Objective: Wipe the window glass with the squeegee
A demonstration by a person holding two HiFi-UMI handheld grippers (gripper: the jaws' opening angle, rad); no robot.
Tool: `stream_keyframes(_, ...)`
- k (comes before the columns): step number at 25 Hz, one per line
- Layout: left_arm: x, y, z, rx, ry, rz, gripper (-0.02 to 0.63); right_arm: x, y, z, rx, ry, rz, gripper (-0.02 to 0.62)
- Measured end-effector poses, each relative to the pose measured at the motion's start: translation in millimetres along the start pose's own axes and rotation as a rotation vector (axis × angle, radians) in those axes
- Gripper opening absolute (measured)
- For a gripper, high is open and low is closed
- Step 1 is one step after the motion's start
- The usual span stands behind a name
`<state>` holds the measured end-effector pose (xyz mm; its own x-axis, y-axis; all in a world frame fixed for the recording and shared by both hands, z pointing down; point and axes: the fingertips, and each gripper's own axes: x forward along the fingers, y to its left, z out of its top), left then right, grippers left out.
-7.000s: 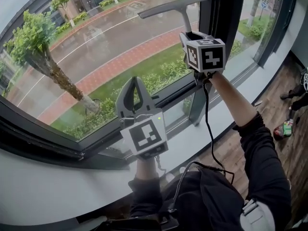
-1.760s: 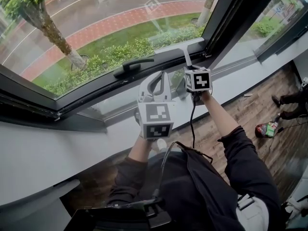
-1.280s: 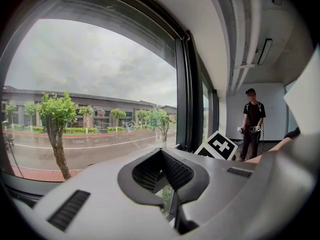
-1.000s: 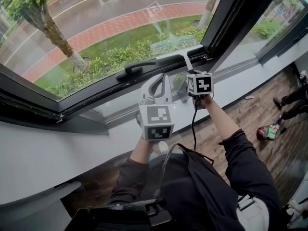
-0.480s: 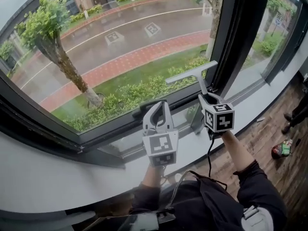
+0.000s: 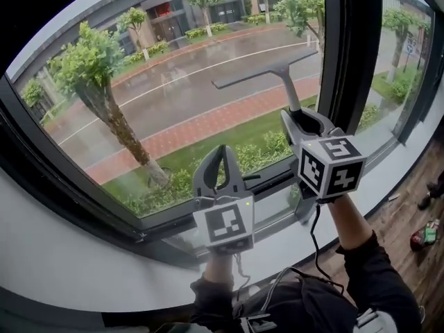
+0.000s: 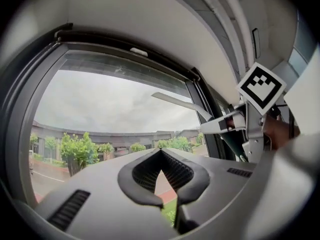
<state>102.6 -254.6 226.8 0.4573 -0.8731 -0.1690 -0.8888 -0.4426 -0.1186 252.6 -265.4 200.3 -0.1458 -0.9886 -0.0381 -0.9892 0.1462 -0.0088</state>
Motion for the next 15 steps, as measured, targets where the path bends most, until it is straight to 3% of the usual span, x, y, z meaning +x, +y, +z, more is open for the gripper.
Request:
stream_keyframes(8,-1.4,35.6,93.6,0.045,-0.093,0.09,0.0,21.6,13.9,143.6,-0.047,-0.171,-0.034,0.069)
stream_keyframes(15,5.6,49.8,132.8,0.084,-0.126,0.093,0.0,45.5,19.0,195.4,-0.075,-0.197,-0.077,0.069)
